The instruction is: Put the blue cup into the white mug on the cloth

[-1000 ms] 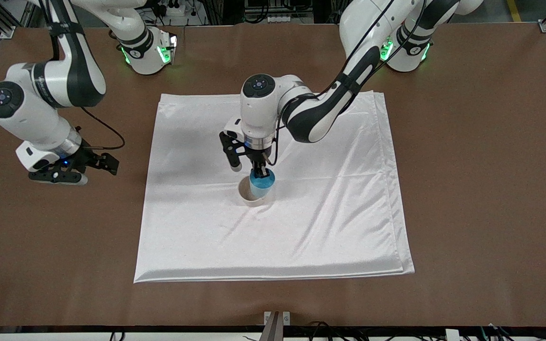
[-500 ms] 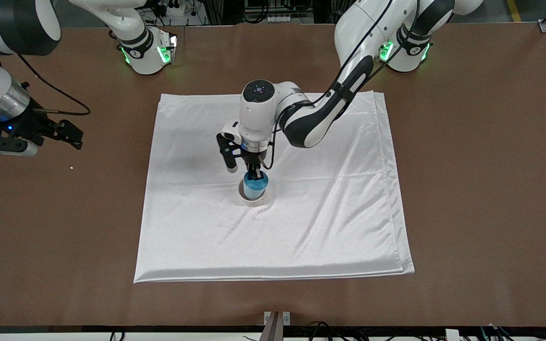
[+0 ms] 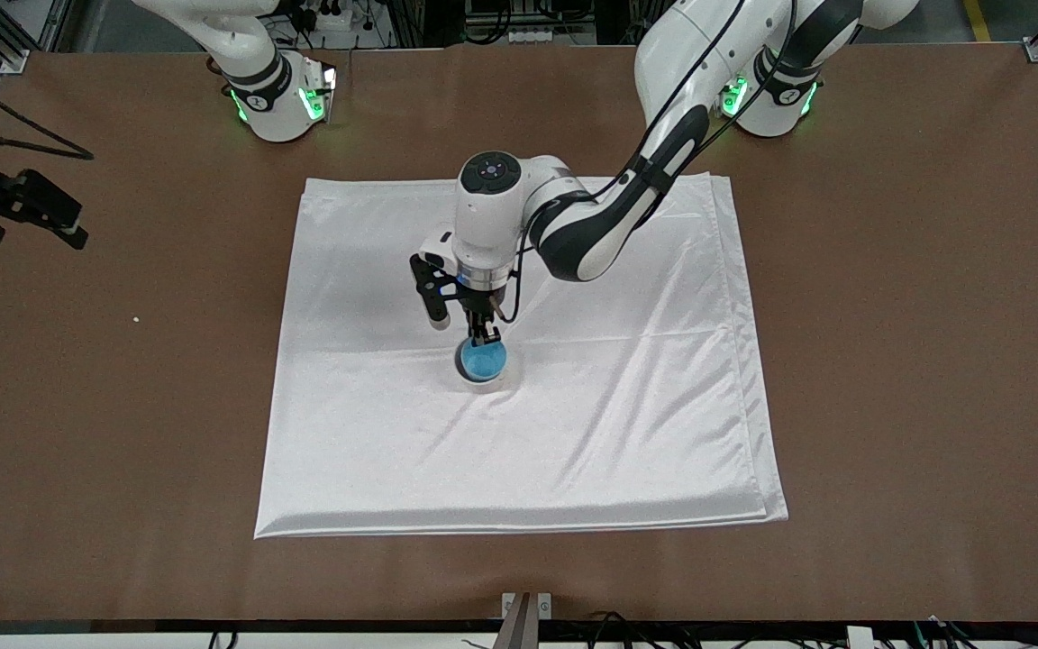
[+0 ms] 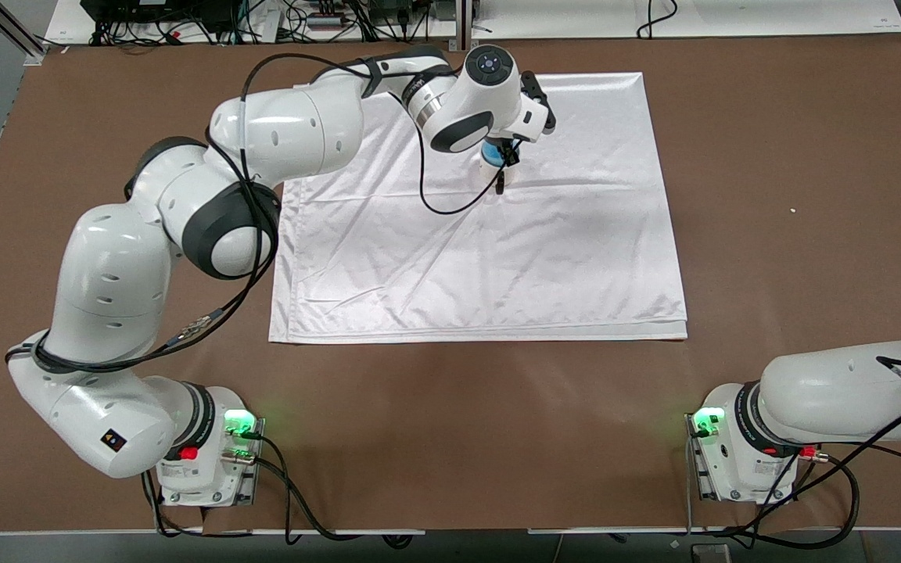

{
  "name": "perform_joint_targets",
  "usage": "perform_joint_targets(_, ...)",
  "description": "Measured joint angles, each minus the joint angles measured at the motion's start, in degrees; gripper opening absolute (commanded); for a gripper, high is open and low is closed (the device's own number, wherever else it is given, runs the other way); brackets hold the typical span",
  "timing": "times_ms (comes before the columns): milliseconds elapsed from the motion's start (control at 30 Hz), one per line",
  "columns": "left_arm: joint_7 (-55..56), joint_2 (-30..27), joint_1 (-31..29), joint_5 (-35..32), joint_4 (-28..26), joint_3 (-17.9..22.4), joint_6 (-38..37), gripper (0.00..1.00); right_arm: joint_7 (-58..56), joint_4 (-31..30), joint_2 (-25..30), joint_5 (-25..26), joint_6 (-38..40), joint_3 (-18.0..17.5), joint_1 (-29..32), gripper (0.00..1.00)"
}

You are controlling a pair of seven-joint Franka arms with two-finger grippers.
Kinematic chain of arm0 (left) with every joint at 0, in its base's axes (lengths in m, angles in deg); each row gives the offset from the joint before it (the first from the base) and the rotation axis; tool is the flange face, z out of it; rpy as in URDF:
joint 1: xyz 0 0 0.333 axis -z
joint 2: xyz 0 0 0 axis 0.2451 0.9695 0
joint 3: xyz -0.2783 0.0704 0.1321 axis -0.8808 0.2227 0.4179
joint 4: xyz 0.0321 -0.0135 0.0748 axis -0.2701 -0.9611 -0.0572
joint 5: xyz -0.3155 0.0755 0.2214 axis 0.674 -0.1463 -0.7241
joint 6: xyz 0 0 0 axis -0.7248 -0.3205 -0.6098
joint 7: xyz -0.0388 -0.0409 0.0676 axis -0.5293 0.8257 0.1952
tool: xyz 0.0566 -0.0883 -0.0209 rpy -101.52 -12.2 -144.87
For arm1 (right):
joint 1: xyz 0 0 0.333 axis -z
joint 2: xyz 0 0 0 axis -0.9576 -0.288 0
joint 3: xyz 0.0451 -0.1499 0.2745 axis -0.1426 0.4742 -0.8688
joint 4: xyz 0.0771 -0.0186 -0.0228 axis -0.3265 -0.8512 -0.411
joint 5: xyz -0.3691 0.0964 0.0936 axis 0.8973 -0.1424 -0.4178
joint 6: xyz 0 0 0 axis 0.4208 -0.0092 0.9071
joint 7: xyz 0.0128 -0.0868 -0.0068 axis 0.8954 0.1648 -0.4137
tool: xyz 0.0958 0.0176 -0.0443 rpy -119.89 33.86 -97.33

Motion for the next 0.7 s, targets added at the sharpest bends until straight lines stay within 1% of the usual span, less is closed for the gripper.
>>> perform_joint_targets(133,0.01,0.00,-0.12,0.30,0.25,0.06,0.02,1.00,-1.16,1.80,-0.05,-0.51,1.28,-0.13,0.07,1.00)
perform_joint_targets(433,0.55,-0.28,-0.29,2.20,0.95,0.11,0.30,1.00,-5.59,2.03,-0.58,-0.71,2.95,-0.63,0.06,1.00)
perform_joint_targets(600,1.48,-1.70,-0.40,2.77,1.07,0.11,-0.04,1.00,-5.81,2.03,-0.69,-0.74,3.02,-0.63,0.05,1.00)
perform_joint_targets(700,1.77,-3.30,-0.53,2.87,1.17,0.11,-2.37,1.00,-5.81,2.03,-0.69,-0.74,3.13,-0.63,0.05,1.00)
